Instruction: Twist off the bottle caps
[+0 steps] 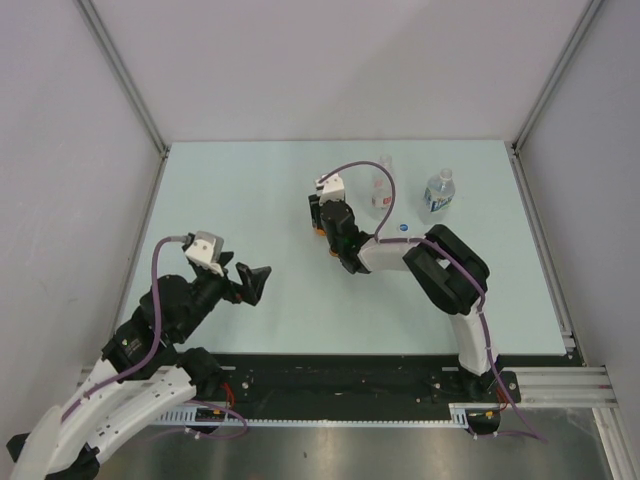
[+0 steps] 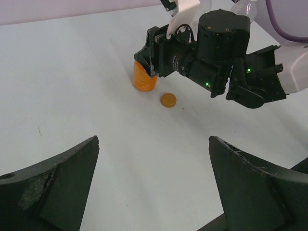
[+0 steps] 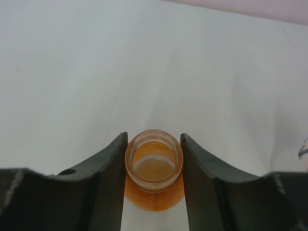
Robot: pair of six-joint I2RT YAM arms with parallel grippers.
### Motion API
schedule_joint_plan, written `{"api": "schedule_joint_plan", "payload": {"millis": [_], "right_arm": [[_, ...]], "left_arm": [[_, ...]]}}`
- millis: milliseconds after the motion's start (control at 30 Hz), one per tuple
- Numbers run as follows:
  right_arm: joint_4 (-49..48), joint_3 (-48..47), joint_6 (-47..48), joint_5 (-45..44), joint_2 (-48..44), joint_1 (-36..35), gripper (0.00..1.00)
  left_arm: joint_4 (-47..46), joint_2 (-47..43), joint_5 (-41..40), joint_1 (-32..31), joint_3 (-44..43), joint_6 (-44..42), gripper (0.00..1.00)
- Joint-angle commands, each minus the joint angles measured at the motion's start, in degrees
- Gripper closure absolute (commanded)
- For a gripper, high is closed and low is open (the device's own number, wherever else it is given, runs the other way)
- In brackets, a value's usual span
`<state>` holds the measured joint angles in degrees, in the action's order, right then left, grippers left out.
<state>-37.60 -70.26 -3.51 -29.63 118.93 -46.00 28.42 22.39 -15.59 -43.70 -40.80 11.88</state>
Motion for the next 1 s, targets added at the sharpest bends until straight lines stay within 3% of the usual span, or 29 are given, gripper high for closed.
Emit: {"api": "schedule_joint_plan", "payload": {"millis": [0,400,600,633,967], "right_arm": [[0.3,-2.3,-2.5,0.4,1.1,0.4,1.00],[4.1,-3.5,-4.7,1.2,2.5,1.4,1.00],[5.7,-3.5,-3.8,-0.3,2.4,0.6,0.75],[5.9,-3.5,-3.5,-0.7,2.5,0.4,0.68],[8.3,-3.5,-1.4,-4.2,1.0,-2.5,0.42]], "left_arm": [[-2.4,0.5,1.5,0.2,0.5,0.8,0.00],[-2.1,0.5,1.6,0.2,1.1,1.0,0.00],[-1.5,0.5,1.4,0.2,1.2,1.1,0.00],[-1.4,0.5,1.4,0.2,1.2,1.2,0.00],[-2.3,0.6,2.6,0.2,2.6,1.6,0.00]]}}
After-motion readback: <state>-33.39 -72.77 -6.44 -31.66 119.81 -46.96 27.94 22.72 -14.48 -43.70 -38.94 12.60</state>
